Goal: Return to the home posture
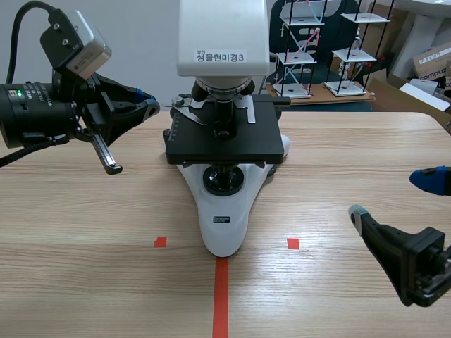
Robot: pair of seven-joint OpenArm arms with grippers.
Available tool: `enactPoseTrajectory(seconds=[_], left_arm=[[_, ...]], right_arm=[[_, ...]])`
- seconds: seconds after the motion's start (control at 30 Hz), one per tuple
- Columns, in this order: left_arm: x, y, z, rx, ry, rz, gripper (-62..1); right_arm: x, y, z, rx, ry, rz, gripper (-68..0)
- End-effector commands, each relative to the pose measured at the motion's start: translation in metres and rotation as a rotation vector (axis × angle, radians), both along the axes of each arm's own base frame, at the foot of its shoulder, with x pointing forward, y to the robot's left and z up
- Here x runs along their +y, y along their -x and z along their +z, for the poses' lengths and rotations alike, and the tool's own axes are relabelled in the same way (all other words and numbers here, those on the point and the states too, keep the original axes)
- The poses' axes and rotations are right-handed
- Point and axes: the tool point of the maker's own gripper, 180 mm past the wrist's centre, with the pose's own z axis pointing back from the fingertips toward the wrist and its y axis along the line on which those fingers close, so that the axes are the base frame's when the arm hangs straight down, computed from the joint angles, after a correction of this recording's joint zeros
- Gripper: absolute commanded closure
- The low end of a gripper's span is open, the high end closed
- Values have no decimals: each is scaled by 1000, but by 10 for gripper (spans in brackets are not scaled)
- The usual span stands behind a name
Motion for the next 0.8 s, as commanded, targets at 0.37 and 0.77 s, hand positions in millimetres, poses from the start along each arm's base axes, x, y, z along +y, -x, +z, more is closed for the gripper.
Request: enactPoseTrajectory(seconds=[0.37, 0.77], left_arm=[[1, -2, 11, -27, 13, -2, -15], [3, -1, 11, -17, 21, 4, -15]], right_arm=[[4, -3, 7, -26, -13, 8, -553], [4, -3, 7, -26, -14, 8, -553]])
